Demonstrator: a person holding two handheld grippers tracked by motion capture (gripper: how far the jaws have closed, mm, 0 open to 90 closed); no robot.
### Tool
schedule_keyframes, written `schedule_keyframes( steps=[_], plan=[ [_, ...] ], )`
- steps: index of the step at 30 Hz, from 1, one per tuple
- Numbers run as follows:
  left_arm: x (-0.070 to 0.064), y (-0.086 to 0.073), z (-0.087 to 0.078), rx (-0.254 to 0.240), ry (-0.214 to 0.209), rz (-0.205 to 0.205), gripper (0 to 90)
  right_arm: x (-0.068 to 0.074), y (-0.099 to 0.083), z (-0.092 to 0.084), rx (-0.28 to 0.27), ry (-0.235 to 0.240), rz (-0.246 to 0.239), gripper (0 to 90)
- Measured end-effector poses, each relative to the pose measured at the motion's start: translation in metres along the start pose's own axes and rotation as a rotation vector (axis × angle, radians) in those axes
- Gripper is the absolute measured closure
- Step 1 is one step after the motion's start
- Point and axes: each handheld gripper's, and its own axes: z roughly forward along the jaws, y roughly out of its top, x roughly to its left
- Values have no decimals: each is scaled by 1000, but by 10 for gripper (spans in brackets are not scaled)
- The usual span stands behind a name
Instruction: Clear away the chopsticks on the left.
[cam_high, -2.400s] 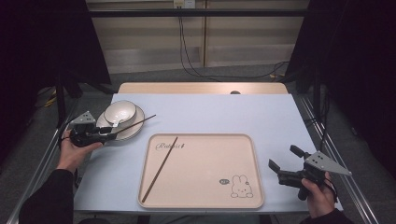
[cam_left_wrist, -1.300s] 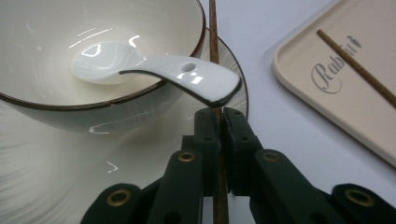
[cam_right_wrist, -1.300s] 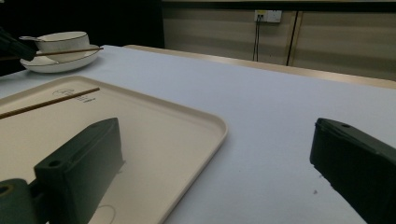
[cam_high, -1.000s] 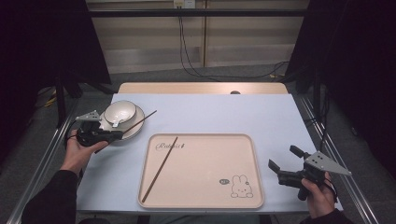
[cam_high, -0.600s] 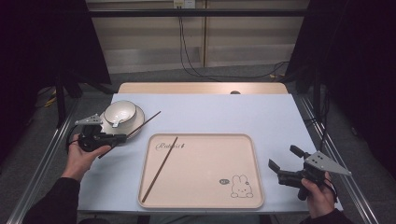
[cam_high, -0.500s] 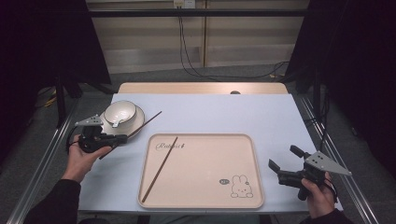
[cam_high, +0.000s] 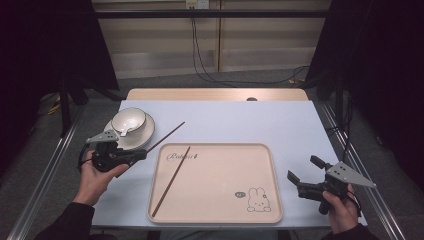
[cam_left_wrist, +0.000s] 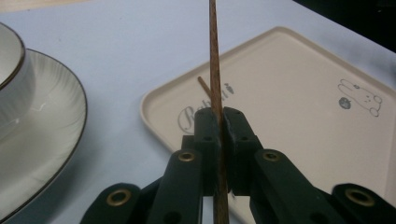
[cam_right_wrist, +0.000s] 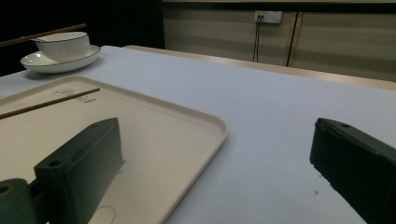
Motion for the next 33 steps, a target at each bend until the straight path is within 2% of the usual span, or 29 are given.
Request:
schedule_keyframes(
  steps=[4, 5, 9, 13, 15, 18, 20, 23, 24, 26, 28, 33],
  plan=[
    [-10, 0, 1, -3, 0, -6, 852, 0, 0, 0, 0, 0, -1, 21],
    [-14, -1, 2, -5, 7, -22, 851, 0, 0, 0, -1, -2, -2, 21],
    [-26, -1, 5, -24, 4, -41, 852, 0, 0, 0, 0, 0, -1, 20],
    [-40, 1, 8, -31, 10, -34, 852, 0, 0, 0, -1, 0, 0, 21],
    [-48, 3, 9, -21, 28, -29, 852, 0, 0, 0, -1, 2, -1, 21],
    [-57, 5, 12, -21, 45, -41, 852, 0, 0, 0, -1, 4, -1, 21],
    [-63, 4, 15, -20, 41, -49, 852, 0, 0, 0, 1, 5, 1, 21],
    [-69, 0, 22, -6, 38, -84, 852, 0, 0, 0, 0, 2, 0, 21],
    [-70, -1, 23, 0, 50, -86, 852, 0, 0, 0, -1, 4, 0, 21],
    [-73, -3, 25, 13, 61, -115, 852, 1, 0, 0, 0, 4, 2, 21],
    [-76, -5, 25, 5, 56, -143, 852, 0, 0, 0, -1, 3, 0, 21],
    [-93, -9, 30, 9, 121, -145, 852, 0, 0, 0, 1, 4, 2, 23]
  ],
)
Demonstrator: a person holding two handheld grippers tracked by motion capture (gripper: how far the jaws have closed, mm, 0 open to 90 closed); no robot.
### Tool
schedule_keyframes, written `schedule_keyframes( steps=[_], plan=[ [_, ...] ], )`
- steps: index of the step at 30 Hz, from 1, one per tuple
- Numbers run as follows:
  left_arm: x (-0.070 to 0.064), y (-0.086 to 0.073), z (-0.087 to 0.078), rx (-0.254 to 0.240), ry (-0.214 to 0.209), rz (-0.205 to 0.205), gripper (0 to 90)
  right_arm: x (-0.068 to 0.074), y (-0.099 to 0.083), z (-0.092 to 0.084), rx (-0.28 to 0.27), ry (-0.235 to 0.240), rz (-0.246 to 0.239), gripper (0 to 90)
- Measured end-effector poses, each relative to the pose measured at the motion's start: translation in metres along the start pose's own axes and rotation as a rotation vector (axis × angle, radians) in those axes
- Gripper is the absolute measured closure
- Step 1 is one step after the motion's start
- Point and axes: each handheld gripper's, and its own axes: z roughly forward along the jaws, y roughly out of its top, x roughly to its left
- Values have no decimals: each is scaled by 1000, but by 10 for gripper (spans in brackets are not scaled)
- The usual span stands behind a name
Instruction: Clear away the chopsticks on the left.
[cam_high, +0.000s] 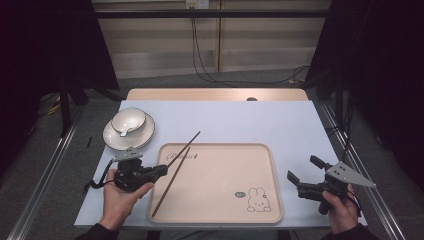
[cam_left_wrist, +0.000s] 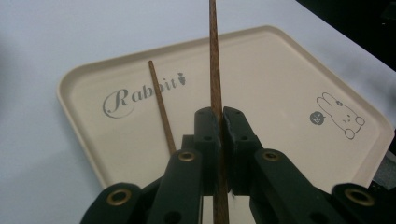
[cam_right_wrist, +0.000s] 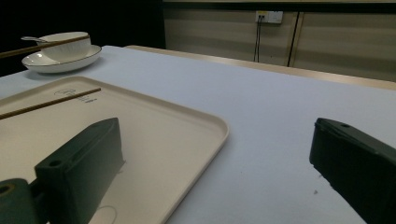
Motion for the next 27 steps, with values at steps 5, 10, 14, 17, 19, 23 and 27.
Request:
schedule_keyframes(
  steps=[5, 10, 14, 17, 19, 23, 27],
  plan=[
    [-5, -7, 6, -3, 65, -52, 851, 0, 0, 0, -1, 0, 1, 23],
    [-9, -14, 14, 31, 86, -76, 850, 0, 0, 0, -2, 0, -3, 23],
    [-11, -19, 21, 57, 107, -88, 850, 1, 0, 0, -2, 3, -9, 23],
    [-13, -22, 25, 71, 134, -105, 850, 1, 0, 0, -1, 2, -3, 23],
    [-13, -23, 28, 66, 137, -118, 849, 0, 0, 0, -1, 1, -7, 23],
    [-14, -26, 35, 92, 154, -136, 849, 1, 0, 0, 3, 2, 1, 23],
    [-16, -27, 42, 127, 170, -127, 849, 1, 0, 0, 0, 0, 1, 23]
  ],
)
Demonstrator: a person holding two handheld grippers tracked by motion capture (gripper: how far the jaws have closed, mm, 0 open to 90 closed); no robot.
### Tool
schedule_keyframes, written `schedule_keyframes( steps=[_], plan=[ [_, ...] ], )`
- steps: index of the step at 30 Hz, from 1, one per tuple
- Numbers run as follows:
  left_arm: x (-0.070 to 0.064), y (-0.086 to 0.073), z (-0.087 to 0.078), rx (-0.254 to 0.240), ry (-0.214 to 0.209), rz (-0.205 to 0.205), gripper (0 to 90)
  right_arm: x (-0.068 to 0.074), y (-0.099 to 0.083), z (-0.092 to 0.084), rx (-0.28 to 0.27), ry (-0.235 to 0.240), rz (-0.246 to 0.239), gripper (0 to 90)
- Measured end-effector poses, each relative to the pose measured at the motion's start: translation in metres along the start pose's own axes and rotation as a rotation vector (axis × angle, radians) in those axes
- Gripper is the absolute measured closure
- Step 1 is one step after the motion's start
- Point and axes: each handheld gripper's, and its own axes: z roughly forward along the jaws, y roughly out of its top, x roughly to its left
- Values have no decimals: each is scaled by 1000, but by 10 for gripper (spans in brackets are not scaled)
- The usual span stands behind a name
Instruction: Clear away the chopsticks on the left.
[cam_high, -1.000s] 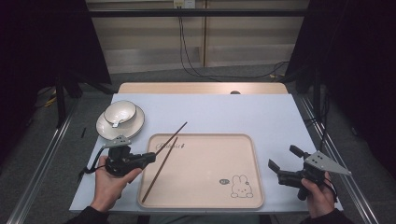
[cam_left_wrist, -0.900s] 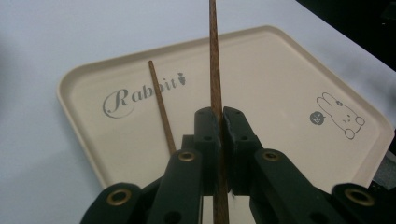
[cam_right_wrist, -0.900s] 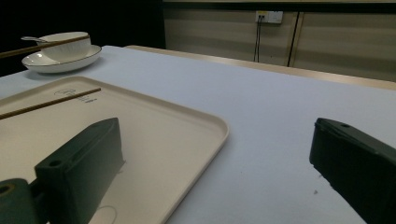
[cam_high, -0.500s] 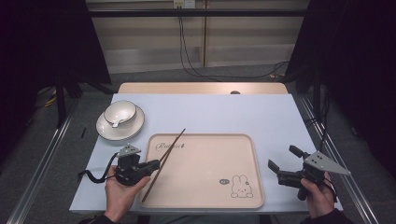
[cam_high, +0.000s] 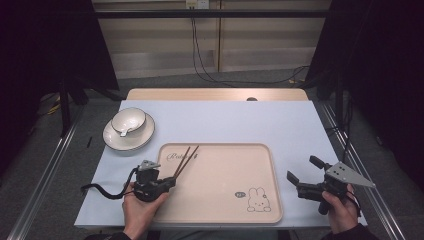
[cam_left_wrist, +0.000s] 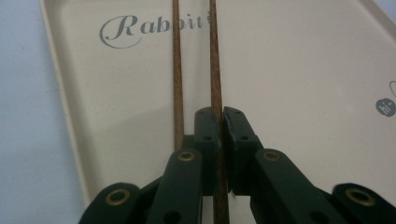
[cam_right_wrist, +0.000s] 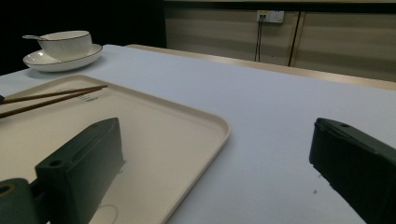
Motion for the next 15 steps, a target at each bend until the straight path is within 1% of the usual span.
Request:
schedule_keyframes(
  steps=[2, 3, 4, 6, 8, 9, 11, 12, 13, 15],
  plan=[
    [-3, 0, 3, -10, -6, 8, 849, 0, 0, 0, 1, 0, 1, 23],
    [-4, 1, 5, -5, -1, 18, 849, 0, 0, 0, 0, 2, -6, 23],
    [-5, 2, 6, 2, -5, 9, 849, 0, 0, 0, 5, 8, -8, 23],
    [-5, 2, 10, 15, -1, 7, 849, 0, 0, 0, 4, 9, -9, 23],
    [-5, 1, 13, 37, 5, 13, 849, 0, 0, 0, 0, 3, -11, 23],
    [-5, 0, 14, 36, 15, 13, 849, 0, 0, 0, 0, 4, -10, 23],
    [-5, 0, 16, 48, 11, 18, 848, 0, 0, 0, 0, 4, -9, 23],
    [-5, 0, 17, 47, 12, 12, 847, 0, 0, 0, 2, 5, -8, 23],
    [-5, -1, 18, 57, 11, 17, 847, 0, 0, 0, 1, 4, -9, 23],
    [-6, -1, 18, 55, 1, 13, 846, 0, 0, 0, 0, 4, -10, 23]
  ],
)
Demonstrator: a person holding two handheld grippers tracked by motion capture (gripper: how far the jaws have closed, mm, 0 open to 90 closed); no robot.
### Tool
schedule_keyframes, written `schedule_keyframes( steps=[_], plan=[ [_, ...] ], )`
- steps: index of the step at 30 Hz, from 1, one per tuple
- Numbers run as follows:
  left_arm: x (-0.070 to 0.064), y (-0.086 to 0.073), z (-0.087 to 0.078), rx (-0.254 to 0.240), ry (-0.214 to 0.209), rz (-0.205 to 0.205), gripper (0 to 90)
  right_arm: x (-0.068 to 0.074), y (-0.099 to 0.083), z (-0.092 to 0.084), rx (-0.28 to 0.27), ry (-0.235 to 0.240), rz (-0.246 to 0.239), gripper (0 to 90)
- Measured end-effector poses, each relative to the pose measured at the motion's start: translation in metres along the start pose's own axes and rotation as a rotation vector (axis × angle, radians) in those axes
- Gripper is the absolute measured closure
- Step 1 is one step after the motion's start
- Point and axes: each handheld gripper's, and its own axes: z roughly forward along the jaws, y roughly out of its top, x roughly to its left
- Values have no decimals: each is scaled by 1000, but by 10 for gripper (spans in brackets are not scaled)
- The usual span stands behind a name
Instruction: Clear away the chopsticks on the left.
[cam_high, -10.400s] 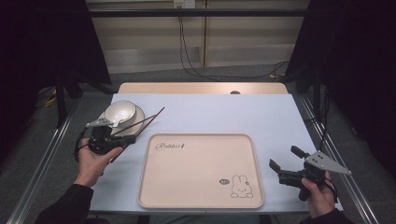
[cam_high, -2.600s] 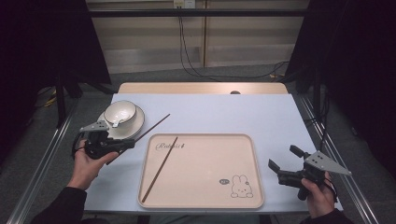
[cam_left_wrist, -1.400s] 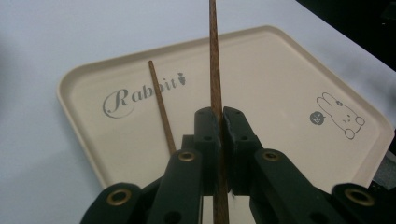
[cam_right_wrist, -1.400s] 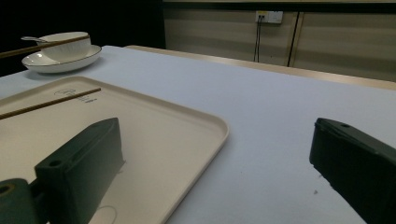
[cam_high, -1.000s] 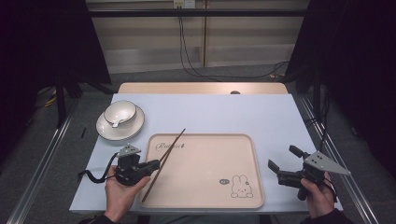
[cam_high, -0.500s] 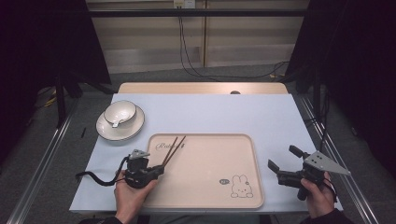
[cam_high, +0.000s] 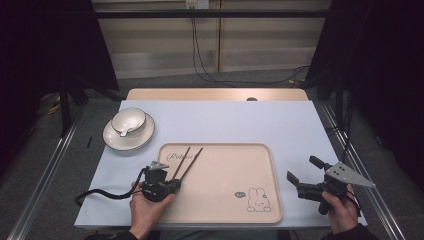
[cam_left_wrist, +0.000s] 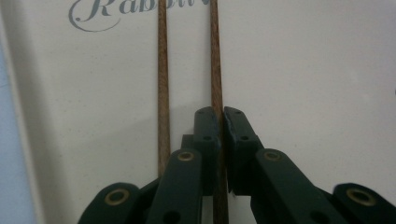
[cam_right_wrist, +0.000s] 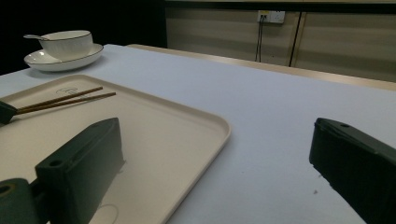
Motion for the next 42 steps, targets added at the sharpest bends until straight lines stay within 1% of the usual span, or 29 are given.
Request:
schedule_keyframes(
  steps=[3, 6, 7, 9, 10, 13, 15, 16, 17, 18, 19, 22, 23, 24, 25, 27, 28, 29, 31, 32, 33, 34, 36, 37, 38, 39, 40, 41, 42],
  plan=[
    [0, 0, 0, 1, -4, 2, 837, 0, 0, 0, 3, 4, 2, 23],
    [0, 1, 0, -2, -16, 5, 769, 0, 0, 0, 2, 1, 3, 23],
    [1, 1, -1, 1, -13, 15, 767, 0, 0, 0, 1, 0, 1, 23],
    [0, 1, -1, -13, -28, 18, 740, 0, 0, 0, 1, 1, 1, 23],
    [1, 2, -3, -17, -32, 33, 725, 0, 0, 0, 2, 2, 0, 23],
    [1, 4, -7, -51, -55, 42, 642, 0, 0, 0, 2, 0, 2, 23],
    [2, 5, -10, -75, -78, 52, 557, 0, 0, 0, -1, 0, -2, 23],
    [2, 6, -12, -85, -79, 69, 516, 0, 0, 0, -1, -1, -2, 23],
    [4, 7, -15, -97, -95, 81, 461, 0, 0, 0, -2, 0, 0, 23],
    [5, 8, -19, -128, -102, 102, 417, 0, 0, 0, -2, -1, 0, 23],
    [7, 10, -22, -135, -94, 146, 349, 0, 0, 0, -1, 2, 0, 23],
    [12, 13, -30, -190, -76, 206, 202, 0, 0, 0, -2, 2, 3, 23],
    [14, 14, -33, -189, -67, 244, 161, 0, 0, 0, -2, -1, 2, 23],
    [16, 15, -36, -204, -65, 256, 118, 0, 0, 0, -4, -3, -1, 23],
    [18, 16, -38, -222, -74, 262, 91, 0, 0, 0, -3, 0, 2, 23],
    [20, 16, -43, -243, -74, 303, 44, 0, 0, -1, -2, 1, 5, 23],
    [22, 15, -47, -251, -71, 342, 35, 0, 0, -1, -1, 0, 4, 23],
    [23, 14, -49, -264, -69, 355, 32, 0, 0, -1, -2, -1, 2, 23],
    [29, 14, -55, -302, -63, 323, 33, 0, 0, -1, -4, -1, 4, 23],
    [38, 13, -58, -321, -138, 284, 28, 0, 0, -1, -3, 1, 7, 23],
    [45, 13, -60, -319, -190, 272, 29, 0, 0, -1, -2, 2, 6, 23],
    [55, 10, -62, -343, -217, 244, 31, 0, 0, -1, -2, 2, 6, 23],
    [66, 5, -67, -369, -169, 221, 20, 0, 0, -1, -3, 1, 6, 23],
    [69, 2, -71, -375, -94, 229, 20, 0, 0, -1, -4, 1, 7, 23],
    [71, 0, -74, -404, -29, 252, 20, 0, 0, 0, -5, -1, 5, 23],
    [72, -2, -77, -430, 2, 270, 20, -1, 0, 0, -5, -2, 5, 23],
    [74, -3, -79, -437, -1, 279, 20, -1, 0, 0, -5, -2, 5, 23],
    [76, -4, -81, -448, 15, 271, 20, -1, 0, 0, -5, -2, 4, 23],
    [78, -5, -83, -456, 12, 281, 20, 0, 0, 0, -6, 0, 6, 23]
  ],
)
